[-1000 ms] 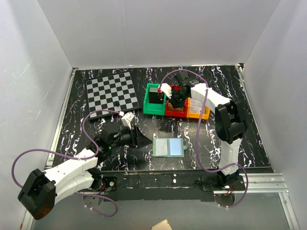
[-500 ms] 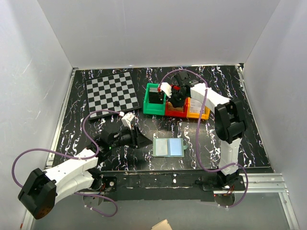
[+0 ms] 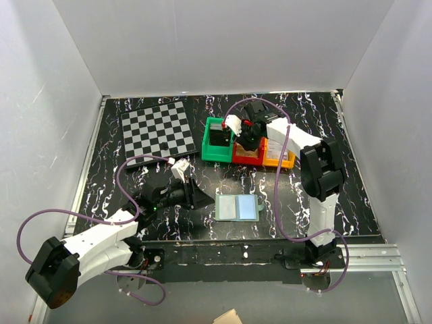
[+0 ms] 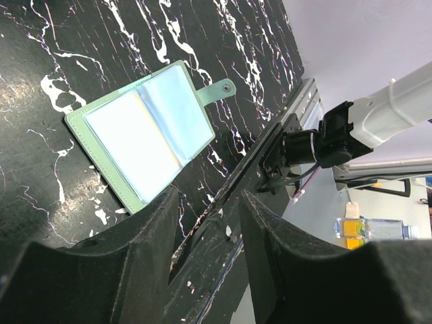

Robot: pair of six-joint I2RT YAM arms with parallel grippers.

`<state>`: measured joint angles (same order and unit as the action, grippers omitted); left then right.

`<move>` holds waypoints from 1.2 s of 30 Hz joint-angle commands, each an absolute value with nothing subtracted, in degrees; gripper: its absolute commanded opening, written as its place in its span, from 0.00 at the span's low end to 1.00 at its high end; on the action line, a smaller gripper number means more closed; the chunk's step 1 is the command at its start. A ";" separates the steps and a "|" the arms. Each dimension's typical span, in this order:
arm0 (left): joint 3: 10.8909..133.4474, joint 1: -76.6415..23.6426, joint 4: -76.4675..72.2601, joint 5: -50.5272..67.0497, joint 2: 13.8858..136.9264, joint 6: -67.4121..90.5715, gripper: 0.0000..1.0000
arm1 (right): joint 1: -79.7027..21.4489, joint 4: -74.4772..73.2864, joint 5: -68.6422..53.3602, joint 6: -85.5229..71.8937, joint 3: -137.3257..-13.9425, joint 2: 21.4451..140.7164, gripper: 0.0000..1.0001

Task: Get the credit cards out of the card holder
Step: Place the credit card in the storage box, then reset both arms

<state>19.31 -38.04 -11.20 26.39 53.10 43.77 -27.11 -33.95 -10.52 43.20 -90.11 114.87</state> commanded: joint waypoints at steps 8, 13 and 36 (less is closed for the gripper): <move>19.60 -37.88 -10.03 25.93 51.77 43.86 0.41 | -26.37 -19.89 1.46 32.54 -91.68 109.53 0.35; 22.58 -37.88 -3.27 21.72 49.49 42.63 0.46 | -26.80 -8.10 10.18 13.05 -85.09 96.89 0.35; 34.36 -37.79 23.55 0.88 46.23 44.74 0.68 | -48.69 -32.69 29.44 -34.63 -39.12 28.93 0.93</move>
<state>32.69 -37.98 18.98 4.47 48.31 44.99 -48.51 -29.74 25.36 -27.31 -42.39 36.73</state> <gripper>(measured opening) 0.677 0.920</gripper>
